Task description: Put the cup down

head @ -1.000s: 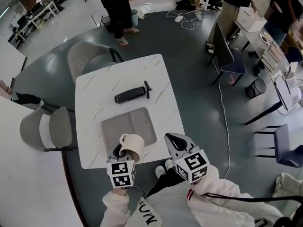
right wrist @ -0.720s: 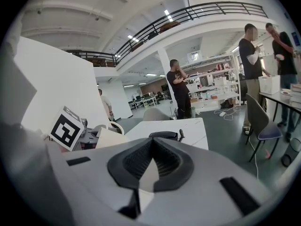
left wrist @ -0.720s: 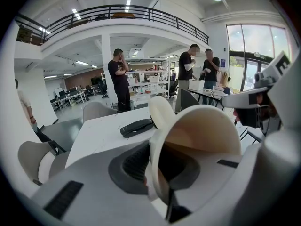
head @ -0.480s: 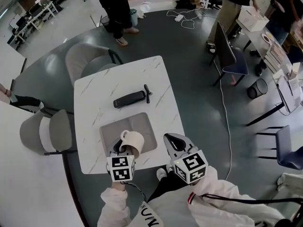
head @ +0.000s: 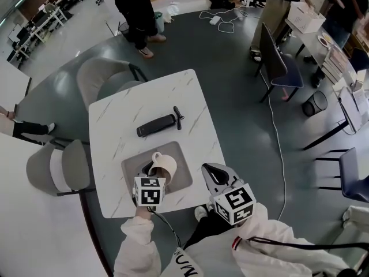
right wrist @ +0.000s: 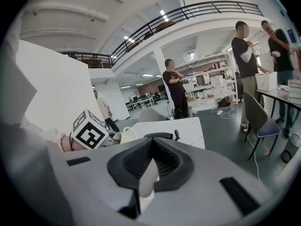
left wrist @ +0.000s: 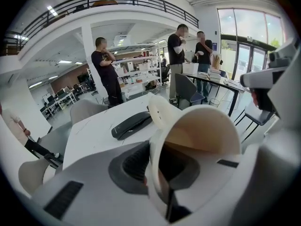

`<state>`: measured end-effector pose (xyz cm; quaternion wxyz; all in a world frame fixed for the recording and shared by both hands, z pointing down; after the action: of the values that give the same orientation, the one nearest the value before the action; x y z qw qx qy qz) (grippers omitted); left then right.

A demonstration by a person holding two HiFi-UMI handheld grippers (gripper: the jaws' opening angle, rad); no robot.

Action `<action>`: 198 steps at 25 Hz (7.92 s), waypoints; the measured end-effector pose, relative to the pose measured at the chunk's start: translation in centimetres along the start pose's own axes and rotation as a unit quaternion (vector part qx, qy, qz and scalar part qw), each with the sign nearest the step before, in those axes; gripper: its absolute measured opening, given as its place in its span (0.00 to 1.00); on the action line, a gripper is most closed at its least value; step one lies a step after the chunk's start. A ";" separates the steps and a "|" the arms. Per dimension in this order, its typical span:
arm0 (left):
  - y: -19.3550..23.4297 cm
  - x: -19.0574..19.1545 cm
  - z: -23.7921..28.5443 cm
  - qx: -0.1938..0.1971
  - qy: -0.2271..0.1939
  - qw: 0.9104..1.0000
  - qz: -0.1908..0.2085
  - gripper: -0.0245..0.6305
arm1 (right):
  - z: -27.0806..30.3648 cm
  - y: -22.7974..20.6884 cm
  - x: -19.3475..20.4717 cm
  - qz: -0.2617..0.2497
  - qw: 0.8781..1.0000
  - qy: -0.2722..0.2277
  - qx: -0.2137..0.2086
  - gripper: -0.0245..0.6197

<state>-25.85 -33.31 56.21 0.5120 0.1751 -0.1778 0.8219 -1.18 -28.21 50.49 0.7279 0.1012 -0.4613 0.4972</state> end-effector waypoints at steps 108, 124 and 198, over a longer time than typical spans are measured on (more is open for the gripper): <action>0.6 -5.7 10.7 0.046 0.213 0.965 0.144 0.20 | -0.6 -2.9 2.9 0.052 0.998 0.027 0.024 0.05; 0.2 -4.6 1.8 0.041 0.103 0.989 0.093 0.20 | -3.0 1.1 2.2 0.009 1.000 0.011 0.010 0.05; -6.7 8.2 -24.0 -0.091 -0.286 0.946 -0.120 0.05 | -9.7 9.8 -2.5 -0.072 0.992 -0.087 -0.051 0.05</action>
<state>-25.70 -12.80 39.82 0.5484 0.3754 -0.3680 0.6503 -3.84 -19.18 40.17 0.7229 0.1403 -0.5393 0.4084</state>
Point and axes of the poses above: the fingertips, and each gripper's own axes: z forward along the fingers, y to its left, x out of its underside, the point moved 9 cm from there along -z, backward along the fingers, and after that the axes turned 11 degrees about y, right-handed, at the moved point
